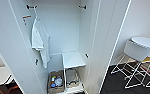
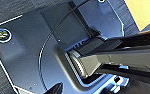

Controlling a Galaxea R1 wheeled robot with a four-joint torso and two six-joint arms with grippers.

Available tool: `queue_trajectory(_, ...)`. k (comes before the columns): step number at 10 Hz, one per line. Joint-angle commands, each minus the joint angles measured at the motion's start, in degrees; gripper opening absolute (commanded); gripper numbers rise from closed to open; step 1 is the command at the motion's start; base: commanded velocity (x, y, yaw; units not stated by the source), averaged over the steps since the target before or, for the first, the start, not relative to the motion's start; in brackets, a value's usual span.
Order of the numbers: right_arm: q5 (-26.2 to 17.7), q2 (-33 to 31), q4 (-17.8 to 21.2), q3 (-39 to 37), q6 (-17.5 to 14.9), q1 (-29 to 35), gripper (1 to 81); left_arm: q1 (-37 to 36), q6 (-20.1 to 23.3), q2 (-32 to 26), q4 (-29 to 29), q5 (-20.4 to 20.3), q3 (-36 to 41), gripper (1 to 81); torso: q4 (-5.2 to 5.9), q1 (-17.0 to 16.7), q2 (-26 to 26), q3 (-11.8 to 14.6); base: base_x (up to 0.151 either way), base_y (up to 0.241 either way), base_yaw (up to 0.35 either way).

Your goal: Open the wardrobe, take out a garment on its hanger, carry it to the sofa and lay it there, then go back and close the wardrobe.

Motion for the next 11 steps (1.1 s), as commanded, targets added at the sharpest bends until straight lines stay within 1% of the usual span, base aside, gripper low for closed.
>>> queue_trajectory(1, -2.44, 0.07, -0.33, -0.32, -0.01, 0.86, 81.1, -1.07, 0.22, 0.0, -0.58, 1.82, 0.02, 81.1, 0.0, -0.02, 0.0, 0.0, 0.16, 0.0, 0.0)
queue_trajectory(8, -2.44, -0.02, -0.33, -0.49, -0.01, 0.77, 81.1, -0.9, 0.22, -0.27, -1.37, 1.82, 0.02, 81.1, 0.0, 0.0, 0.0, 0.0, 0.157, 0.0, 0.0)
queue_trajectory(10, -2.44, -0.02, -0.33, -0.67, -0.01, 0.6, 81.1, -0.9, 0.22, -0.27, -1.98, 1.82, 0.02, 81.1, 0.0, 0.09, 0.05, 0.0, 0.0, 0.0, 0.0)
queue_trajectory(11, -2.44, -0.01, -0.41, -0.67, -0.01, 0.6, 81.1, -0.9, 0.22, -0.53, -3.46, 1.82, 0.02, 81.1, 0.0, 0.11, 0.07, -0.02, 0.0, 0.0, 0.0)
